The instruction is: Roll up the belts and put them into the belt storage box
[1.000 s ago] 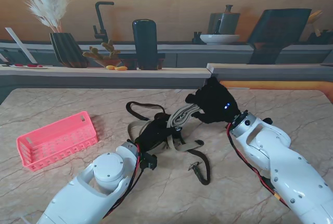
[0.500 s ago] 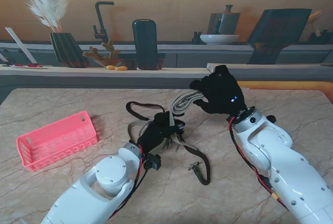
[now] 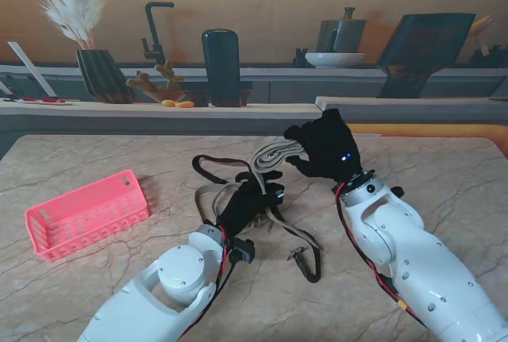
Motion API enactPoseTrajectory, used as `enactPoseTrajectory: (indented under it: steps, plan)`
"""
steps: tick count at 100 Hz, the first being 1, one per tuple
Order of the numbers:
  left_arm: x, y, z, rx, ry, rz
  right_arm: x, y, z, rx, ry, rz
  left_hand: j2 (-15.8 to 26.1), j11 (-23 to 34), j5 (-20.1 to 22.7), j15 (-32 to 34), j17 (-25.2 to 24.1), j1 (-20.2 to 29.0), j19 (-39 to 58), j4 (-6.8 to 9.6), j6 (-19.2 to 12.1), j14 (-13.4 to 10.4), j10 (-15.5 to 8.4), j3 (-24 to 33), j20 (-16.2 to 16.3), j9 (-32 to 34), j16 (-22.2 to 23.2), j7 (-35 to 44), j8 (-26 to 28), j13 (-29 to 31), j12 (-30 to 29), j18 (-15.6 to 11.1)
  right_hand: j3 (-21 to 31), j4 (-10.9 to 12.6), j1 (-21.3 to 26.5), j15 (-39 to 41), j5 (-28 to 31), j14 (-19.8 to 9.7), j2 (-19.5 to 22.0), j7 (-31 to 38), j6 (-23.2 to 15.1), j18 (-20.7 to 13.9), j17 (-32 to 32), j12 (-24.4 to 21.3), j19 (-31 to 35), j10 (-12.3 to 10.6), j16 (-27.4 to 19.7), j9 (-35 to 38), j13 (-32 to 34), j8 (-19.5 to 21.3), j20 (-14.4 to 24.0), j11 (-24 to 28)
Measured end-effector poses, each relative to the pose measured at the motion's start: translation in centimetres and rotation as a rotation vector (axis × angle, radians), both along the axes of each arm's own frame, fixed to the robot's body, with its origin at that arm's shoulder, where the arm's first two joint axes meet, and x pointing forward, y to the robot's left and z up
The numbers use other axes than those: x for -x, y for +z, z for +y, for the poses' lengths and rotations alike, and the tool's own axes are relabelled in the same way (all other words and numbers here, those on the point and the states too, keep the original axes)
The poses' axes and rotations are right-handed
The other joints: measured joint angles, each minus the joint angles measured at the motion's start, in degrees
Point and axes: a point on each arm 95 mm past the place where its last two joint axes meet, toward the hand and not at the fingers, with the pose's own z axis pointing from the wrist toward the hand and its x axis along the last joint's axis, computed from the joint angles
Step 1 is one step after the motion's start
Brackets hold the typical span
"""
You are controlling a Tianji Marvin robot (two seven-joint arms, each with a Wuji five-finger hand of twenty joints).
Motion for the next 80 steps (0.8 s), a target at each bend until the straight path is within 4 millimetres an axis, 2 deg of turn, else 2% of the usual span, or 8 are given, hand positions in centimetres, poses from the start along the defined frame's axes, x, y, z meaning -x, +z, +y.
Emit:
enactPoseTrajectory:
  steps: [7,20,22,30,43,64,80]
  plan:
    - [0.0,-0.1,-0.2,0.013,0.04,-0.005,-0.1,-0.8,0.4,-0.005,0.0,0.023,0.0,-0.5,-2.0,-0.9,-0.9,-0.2,-0.8,0.0,0.0,-0.3,0.0,-0.1,-0.2,-2.7,-1.3,0.0,0.0,-1.9,-1.0,-1.0,0.0,0.0,0.0,0.1,0.0,0.1,0.0,0.5,0.9,0.0,0.0,0.0,0.1,0.1,0.0,0.0,0.0,0.1,-0.2,0.5]
    - [-0.1,-0.2,-0.5,0.032,0.087,-0.01,-0.3,-2.0,1.1,-0.047,0.003,0.075,0.0,-1.4,-5.9,-2.7,-3.7,-3.5,-4.0,0.0,0.0,-1.3,0.0,-1.8,-1.8,-7.4,-3.8,0.1,-0.9,-5.3,-3.0,-2.9,0.0,0.1,0.0,0.1,0.1,0.5,0.1,1.2,1.9,0.6,0.0,0.0,0.2,0.5,0.0,0.0,0.0,0.1,-0.5,1.0]
    - [-0.1,-0.2,-0.5,0.034,0.088,-0.01,-0.3,-2.2,1.2,-0.053,0.004,0.082,0.0,-1.4,-6.3,-2.9,-4.3,-4.2,-4.9,0.01,0.0,-1.5,0.0,-2.1,-2.2,-8.0,-4.3,0.1,-1.0,-6.0,-3.5,-3.2,0.0,1.1,0.0,0.1,0.1,0.6,0.2,1.3,2.2,0.6,0.0,0.0,0.2,0.6,0.0,0.0,0.0,0.1,-0.5,1.1]
    - [-0.1,-0.4,-0.6,0.04,0.094,-0.012,-0.3,-2.8,1.7,-0.062,0.012,0.103,0.0,-2.1,-8.0,-3.4,-6.0,-6.2,-8.3,0.01,0.1,-2.0,0.0,-2.5,-3.6,-11.2,-5.7,0.1,-2.1,-8.6,-5.2,-4.4,0.0,1.2,0.0,0.2,0.1,0.8,0.5,1.4,3.0,0.6,-0.1,0.0,0.3,0.8,0.0,0.0,0.0,0.2,-0.5,1.2]
    - [-0.2,-0.7,-0.6,0.055,0.127,-0.023,-0.1,-3.7,2.6,-0.066,0.03,0.131,-0.1,-2.1,-8.2,-4.4,-6.9,-9.6,-10.3,0.13,0.1,-2.6,0.0,-2.1,-4.5,-13.2,-6.5,-1.6,-4.7,-10.2,-6.1,-5.1,0.0,1.2,0.0,0.7,0.1,0.9,0.6,1.9,4.2,0.7,-0.2,0.0,0.5,1.0,0.0,0.0,0.0,0.3,-0.5,1.6]
    - [-0.3,-0.9,-0.5,0.056,0.169,-0.029,-0.1,-5.0,3.7,-0.101,0.049,0.19,-0.1,-2.1,-9.4,-4.8,-6.9,-11.0,-10.4,0.13,0.1,-2.9,-0.2,-1.3,-4.8,-14.4,-6.6,-8.2,-7.9,-11.0,-6.1,-5.3,0.0,1.2,0.0,0.9,0.1,1.1,0.6,2.6,6.1,0.7,-0.6,0.0,0.6,1.1,0.0,0.0,0.0,0.8,-0.6,1.8]
    - [-0.3,-0.9,-0.4,0.05,0.203,-0.032,0.1,-5.8,4.4,-0.155,0.059,0.244,0.0,-2.1,-9.7,-4.1,-7.0,-10.9,-10.4,0.14,0.1,-3.2,-0.7,-1.5,-4.8,-15.0,-6.6,-10.3,-7.9,-11.2,-6.1,-5.8,0.0,1.2,0.0,0.9,0.1,1.1,0.6,3.3,7.3,0.8,-0.6,0.0,0.7,1.1,0.0,0.0,0.0,1.0,-0.6,2.5]
